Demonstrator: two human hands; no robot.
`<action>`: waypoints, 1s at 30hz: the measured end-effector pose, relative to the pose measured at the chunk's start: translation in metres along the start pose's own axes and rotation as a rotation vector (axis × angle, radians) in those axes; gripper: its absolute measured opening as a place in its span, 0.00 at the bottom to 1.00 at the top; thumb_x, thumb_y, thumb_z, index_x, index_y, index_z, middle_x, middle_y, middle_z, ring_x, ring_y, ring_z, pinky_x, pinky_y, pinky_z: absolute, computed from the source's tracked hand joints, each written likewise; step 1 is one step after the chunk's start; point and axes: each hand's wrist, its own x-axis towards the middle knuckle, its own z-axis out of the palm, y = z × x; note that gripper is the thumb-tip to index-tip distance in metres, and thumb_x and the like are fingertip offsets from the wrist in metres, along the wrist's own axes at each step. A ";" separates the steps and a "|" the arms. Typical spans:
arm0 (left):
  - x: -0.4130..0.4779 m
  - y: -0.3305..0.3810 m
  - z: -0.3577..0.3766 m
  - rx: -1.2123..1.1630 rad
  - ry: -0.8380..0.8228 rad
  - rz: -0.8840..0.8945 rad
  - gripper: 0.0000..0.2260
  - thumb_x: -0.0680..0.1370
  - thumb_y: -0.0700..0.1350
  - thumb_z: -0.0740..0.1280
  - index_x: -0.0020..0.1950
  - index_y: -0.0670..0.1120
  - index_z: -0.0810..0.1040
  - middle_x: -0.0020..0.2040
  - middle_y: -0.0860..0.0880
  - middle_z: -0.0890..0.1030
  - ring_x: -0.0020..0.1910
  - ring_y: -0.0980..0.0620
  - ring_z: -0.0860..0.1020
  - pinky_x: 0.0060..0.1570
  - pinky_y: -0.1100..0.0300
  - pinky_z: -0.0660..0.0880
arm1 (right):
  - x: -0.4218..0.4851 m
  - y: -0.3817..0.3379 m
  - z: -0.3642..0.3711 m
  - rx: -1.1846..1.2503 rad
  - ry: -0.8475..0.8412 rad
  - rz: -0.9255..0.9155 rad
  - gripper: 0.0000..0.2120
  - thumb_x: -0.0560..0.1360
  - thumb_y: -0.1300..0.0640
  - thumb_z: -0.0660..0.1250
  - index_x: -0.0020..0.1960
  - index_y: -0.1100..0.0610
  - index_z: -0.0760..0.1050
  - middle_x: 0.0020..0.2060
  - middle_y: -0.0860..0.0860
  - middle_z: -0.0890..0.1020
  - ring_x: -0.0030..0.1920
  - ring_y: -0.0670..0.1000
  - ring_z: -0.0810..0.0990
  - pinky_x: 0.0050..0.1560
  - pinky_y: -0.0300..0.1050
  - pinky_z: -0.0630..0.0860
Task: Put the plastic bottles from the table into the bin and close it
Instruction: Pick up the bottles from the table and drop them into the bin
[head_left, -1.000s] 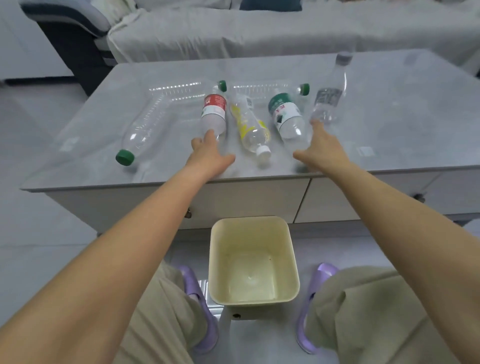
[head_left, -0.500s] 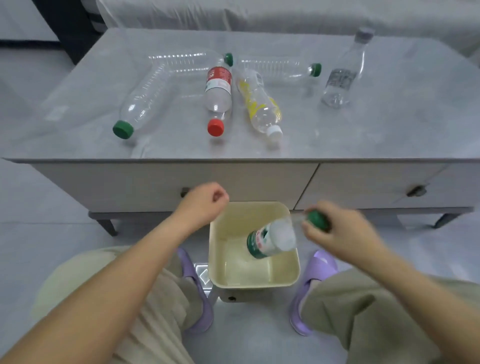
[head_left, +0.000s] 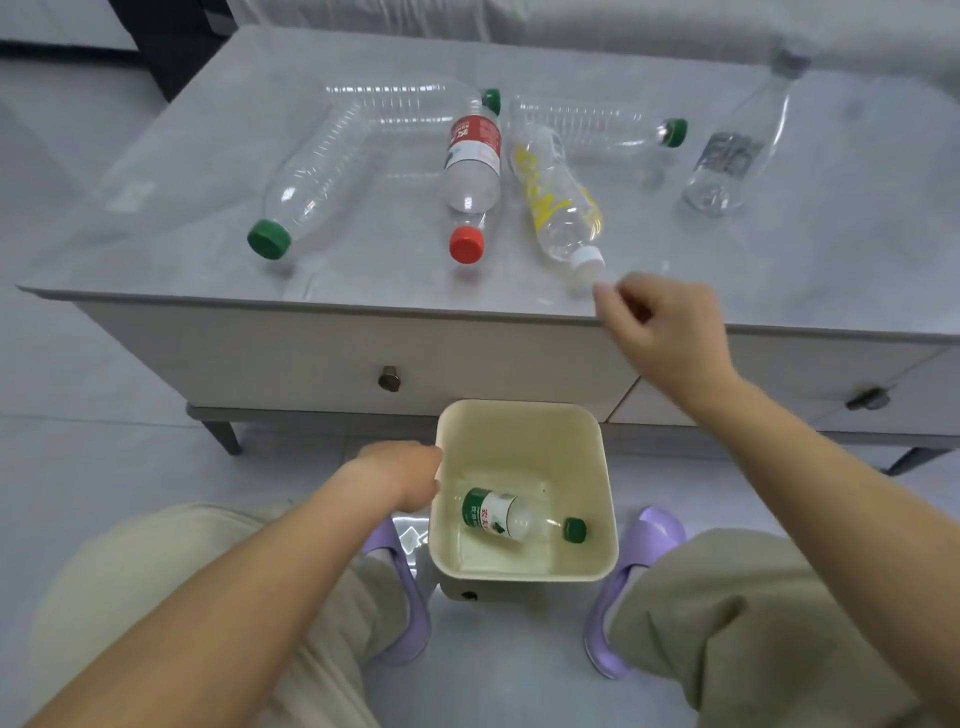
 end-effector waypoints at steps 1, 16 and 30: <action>0.000 0.000 -0.001 0.002 0.006 0.005 0.15 0.79 0.51 0.56 0.62 0.46 0.71 0.59 0.45 0.76 0.58 0.42 0.76 0.49 0.51 0.72 | 0.014 -0.004 -0.004 -0.003 0.071 -0.005 0.16 0.73 0.45 0.60 0.33 0.56 0.71 0.26 0.51 0.70 0.30 0.56 0.70 0.33 0.49 0.69; -0.011 0.005 -0.007 -0.041 -0.009 0.020 0.16 0.79 0.54 0.56 0.60 0.45 0.71 0.58 0.46 0.78 0.56 0.43 0.76 0.49 0.52 0.72 | 0.055 0.031 -0.026 0.325 0.233 0.341 0.19 0.70 0.42 0.60 0.52 0.51 0.79 0.34 0.48 0.83 0.37 0.55 0.79 0.45 0.50 0.78; -0.019 0.003 -0.006 -0.031 -0.035 -0.023 0.17 0.79 0.53 0.55 0.64 0.47 0.72 0.62 0.48 0.78 0.59 0.45 0.76 0.52 0.53 0.73 | -0.098 0.052 0.016 -0.392 -0.628 0.325 0.19 0.76 0.46 0.57 0.65 0.48 0.71 0.56 0.55 0.82 0.56 0.60 0.79 0.50 0.51 0.75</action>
